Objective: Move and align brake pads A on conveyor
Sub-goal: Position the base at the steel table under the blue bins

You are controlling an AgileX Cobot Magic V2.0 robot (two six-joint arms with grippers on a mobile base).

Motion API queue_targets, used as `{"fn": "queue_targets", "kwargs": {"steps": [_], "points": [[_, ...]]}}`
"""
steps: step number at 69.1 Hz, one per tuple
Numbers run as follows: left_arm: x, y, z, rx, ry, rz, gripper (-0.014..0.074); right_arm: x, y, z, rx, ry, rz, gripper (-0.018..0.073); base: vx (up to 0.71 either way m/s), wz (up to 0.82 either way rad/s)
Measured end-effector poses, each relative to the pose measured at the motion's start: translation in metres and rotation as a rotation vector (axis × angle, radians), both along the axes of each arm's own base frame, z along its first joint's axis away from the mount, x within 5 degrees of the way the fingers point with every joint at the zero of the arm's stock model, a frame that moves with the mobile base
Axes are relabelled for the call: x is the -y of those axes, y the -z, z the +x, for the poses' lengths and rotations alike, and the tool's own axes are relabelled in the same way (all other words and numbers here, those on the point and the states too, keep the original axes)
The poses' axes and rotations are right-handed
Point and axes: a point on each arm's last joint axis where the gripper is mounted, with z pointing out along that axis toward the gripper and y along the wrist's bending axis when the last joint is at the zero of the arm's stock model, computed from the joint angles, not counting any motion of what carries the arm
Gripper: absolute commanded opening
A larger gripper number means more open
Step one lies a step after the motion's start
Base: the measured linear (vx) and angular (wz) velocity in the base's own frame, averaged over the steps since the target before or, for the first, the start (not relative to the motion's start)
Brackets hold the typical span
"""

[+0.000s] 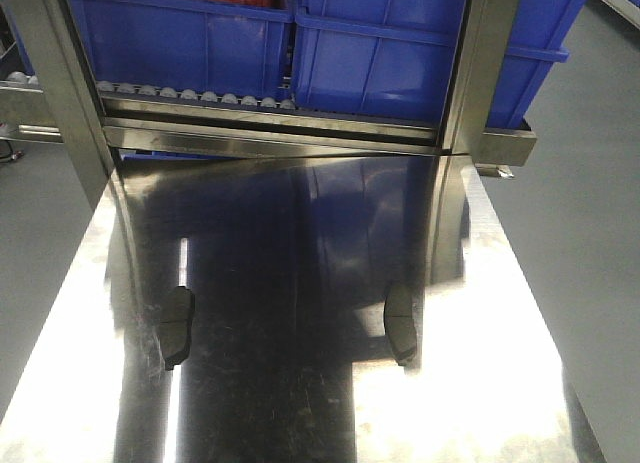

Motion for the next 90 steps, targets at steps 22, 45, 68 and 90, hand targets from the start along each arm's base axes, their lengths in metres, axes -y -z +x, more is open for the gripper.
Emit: {"fn": "queue_targets", "kwargs": {"steps": [22,45,68,90], "points": [[0.0000,0.0000,0.0000,0.000,0.000,0.000,0.0512,0.0000,0.0001,0.0000,-0.001,0.000,0.000,0.0416,0.00,0.01],[0.0000,0.0000,0.0000,0.000,0.000,0.000,0.0512,0.0000,0.0001,0.0000,-0.001,0.000,0.000,0.0416,0.00,0.00],[0.0000,0.0000,0.0000,0.000,0.000,0.000,0.0512,0.0000,0.0001,0.0000,-0.001,0.000,0.000,0.0416,0.00,0.00],[0.0000,0.0001,0.0000,-0.001,0.000,0.000,0.0512,0.0000,0.0001,0.0000,-0.001,0.000,0.000,0.0416,0.00,0.00]]}}
